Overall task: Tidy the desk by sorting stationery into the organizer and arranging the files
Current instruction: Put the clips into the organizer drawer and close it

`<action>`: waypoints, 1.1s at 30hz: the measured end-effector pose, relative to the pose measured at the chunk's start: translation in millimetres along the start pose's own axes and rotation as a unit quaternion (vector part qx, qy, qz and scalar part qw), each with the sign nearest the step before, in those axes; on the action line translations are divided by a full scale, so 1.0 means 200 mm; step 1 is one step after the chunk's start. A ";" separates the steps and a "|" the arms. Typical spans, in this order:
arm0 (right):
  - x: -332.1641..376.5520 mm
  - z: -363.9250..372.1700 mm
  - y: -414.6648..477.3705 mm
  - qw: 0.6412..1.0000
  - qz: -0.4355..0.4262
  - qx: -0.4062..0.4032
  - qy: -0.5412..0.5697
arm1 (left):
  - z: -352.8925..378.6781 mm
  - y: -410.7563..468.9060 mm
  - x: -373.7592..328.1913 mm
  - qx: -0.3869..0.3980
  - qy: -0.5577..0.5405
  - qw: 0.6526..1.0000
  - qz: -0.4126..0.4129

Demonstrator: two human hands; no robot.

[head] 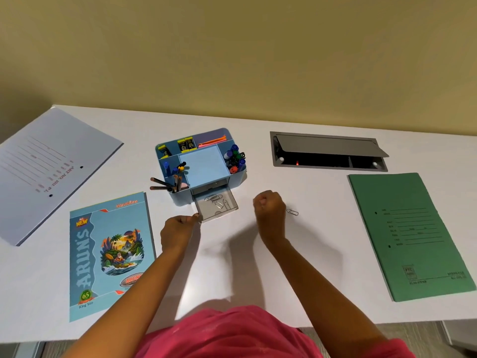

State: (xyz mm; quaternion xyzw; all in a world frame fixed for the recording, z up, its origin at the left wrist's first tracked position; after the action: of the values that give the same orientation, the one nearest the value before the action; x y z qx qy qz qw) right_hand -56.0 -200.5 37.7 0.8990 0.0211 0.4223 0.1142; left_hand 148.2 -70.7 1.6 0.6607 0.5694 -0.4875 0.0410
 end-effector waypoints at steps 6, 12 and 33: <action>-0.31 -0.16 0.05 0.985 0.010 -0.014 -0.172 | 0.02 -0.01 0.00 0.011 0.005 1.000 0.004; -0.36 -0.20 0.02 0.968 -0.016 0.015 -0.250 | 0.02 0.00 0.00 0.008 0.013 1.000 0.017; 0.00 0.04 -0.13 0.997 -0.076 0.003 0.027 | 0.03 -0.04 0.02 0.015 0.044 0.999 0.026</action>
State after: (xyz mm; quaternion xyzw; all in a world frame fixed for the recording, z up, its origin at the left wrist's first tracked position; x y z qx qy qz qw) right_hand -49.3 -176.2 26.6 0.8834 0.0933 0.4365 0.1429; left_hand 137.5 -68.2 -0.3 0.6966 0.5462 -0.4648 0.0184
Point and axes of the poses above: each hand's wrist, its own y-axis towards the middle knuckle, its own z-axis out of the palm, x = y × z, the point moved 5 cm from there along y, towards the middle knuckle, and after that the axes turned 12 degrees about -x, right-handed, at the moved point
